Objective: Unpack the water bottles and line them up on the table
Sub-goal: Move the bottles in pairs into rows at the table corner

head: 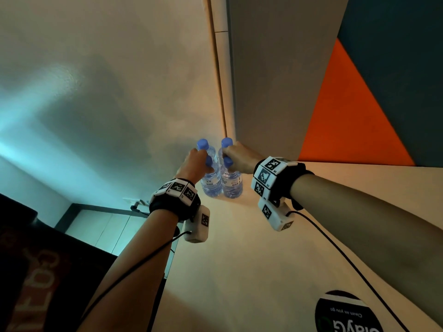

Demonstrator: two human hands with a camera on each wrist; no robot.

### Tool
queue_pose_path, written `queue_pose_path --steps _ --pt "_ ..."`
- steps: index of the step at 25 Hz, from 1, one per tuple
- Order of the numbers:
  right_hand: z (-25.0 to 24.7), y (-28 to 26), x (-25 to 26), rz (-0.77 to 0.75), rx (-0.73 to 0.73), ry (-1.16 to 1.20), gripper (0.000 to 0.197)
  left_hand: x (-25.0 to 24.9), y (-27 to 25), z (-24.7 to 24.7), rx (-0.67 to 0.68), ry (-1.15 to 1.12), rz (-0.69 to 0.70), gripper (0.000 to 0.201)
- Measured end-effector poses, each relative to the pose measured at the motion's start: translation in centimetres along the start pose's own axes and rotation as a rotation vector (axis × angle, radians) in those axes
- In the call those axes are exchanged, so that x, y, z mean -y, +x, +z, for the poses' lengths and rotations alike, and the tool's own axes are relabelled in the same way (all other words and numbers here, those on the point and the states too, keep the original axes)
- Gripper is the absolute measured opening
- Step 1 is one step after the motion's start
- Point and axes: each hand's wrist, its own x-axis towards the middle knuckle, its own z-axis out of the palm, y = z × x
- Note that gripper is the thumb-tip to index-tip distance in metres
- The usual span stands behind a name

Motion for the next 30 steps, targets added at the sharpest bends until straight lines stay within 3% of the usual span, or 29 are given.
queue_pose_path --steps 4,5,8,12,16,22,26,30 --pt "0.0 -2.0 -0.1 0.057 0.025 0.105 0.058 -0.5 -2.5 0.2 -0.068 -0.056 0.037 0.07" --pt "-0.2 -3.0 -0.1 0.057 0.014 0.116 0.059 -0.7 -3.5 0.2 -0.088 -0.072 0.045 0.072" --pt "-1.4 -7.1 0.0 0.035 -0.007 0.12 0.034 -1.5 -7.3 0.2 -0.108 -0.007 0.119 0.059" --pt "-2.9 -16.5 1.0 -0.016 0.032 0.045 0.015 -3.9 -15.7 0.5 0.019 0.077 0.207 0.04" --pt "-2.5 -27.1 2.8 -0.072 0.129 0.033 0.015 -6.8 -26.0 1.4 0.23 0.121 0.29 0.038" --pt "1.9 -40.6 5.6 -0.182 0.341 -0.033 0.024 -9.2 -39.1 4.5 0.544 0.157 0.449 0.045" --pt "5.3 -45.9 6.1 -0.231 0.372 -0.08 0.027 -9.7 -43.5 6.4 0.655 0.19 0.508 0.05" --pt "8.2 -48.1 5.8 -0.229 0.315 -0.106 0.026 -9.9 -44.8 7.2 0.632 0.217 0.522 0.052"
